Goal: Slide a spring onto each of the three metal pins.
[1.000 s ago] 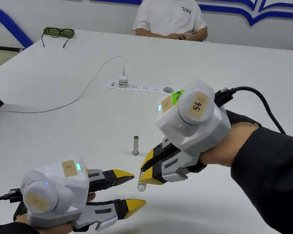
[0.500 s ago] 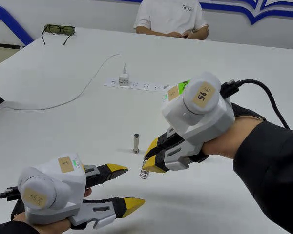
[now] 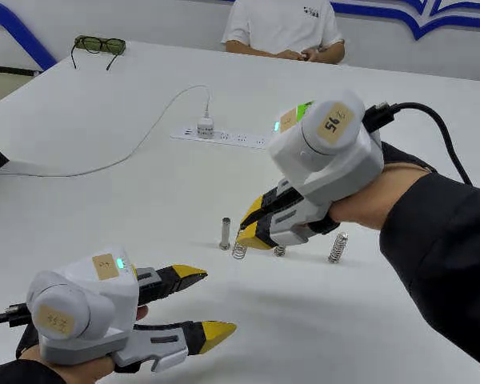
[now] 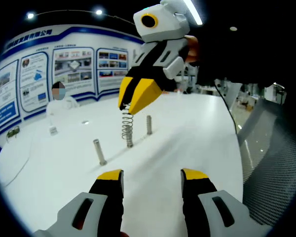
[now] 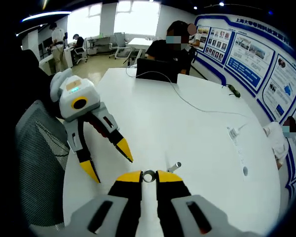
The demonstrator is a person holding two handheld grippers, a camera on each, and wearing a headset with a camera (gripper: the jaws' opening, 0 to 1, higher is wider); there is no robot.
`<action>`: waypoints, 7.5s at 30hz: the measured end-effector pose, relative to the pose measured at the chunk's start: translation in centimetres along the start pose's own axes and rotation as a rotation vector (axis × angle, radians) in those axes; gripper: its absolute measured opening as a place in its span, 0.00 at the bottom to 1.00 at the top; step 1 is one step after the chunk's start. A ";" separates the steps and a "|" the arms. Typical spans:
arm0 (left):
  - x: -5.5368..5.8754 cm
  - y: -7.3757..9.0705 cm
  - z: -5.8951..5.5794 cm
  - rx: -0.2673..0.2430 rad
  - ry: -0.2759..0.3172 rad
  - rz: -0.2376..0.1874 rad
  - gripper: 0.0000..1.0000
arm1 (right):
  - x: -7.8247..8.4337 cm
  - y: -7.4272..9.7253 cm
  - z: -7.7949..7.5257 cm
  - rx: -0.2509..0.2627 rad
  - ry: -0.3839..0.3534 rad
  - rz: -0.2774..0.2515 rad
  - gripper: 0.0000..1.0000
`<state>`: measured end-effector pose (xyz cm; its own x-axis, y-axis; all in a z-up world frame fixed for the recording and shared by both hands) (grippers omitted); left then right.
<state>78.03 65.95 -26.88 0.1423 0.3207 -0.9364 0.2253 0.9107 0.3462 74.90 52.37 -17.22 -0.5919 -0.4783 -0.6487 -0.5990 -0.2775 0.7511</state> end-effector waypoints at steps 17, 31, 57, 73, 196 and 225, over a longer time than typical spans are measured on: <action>0.3 0.4 0.3 -0.013 0.011 -0.001 0.48 | -1.2 -1.4 -3.7 0.087 -0.035 -0.020 0.12; 0.6 0.7 0.5 -0.022 0.018 0.002 0.48 | -0.7 -3.5 -4.4 0.081 -0.064 0.003 0.12; 1.2 0.9 0.9 -0.030 0.031 0.008 0.47 | 0.4 -6.1 -5.2 0.062 -0.107 0.043 0.12; 1.3 0.8 1.1 -0.033 0.039 0.009 0.47 | 1.6 -7.8 -5.0 0.058 -0.144 0.070 0.12; -0.2 1.5 1.3 -0.106 0.101 -0.021 0.63 | 16.9 7.5 1.9 0.414 -0.473 -0.233 0.50; 0.4 1.7 1.9 -0.128 0.138 -0.031 0.64 | 18.6 8.2 2.7 0.462 -0.557 -0.290 0.63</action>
<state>80.26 67.10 -26.58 0.0020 0.3165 -0.9486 0.1017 0.9436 0.3150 57.52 43.48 -23.44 -0.4878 0.0836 -0.8690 -0.8626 0.1067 0.4945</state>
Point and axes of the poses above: the centre of the closed fingertips' face, and the gripper's own axes: y roughly backward along the fingers, z roughly to its left, x roughly out of its underside, the point moved 8 cm from there along y, roughly backward along the fingers, and after that the axes turned 3 degrees about -y, right-handed, at the moved point
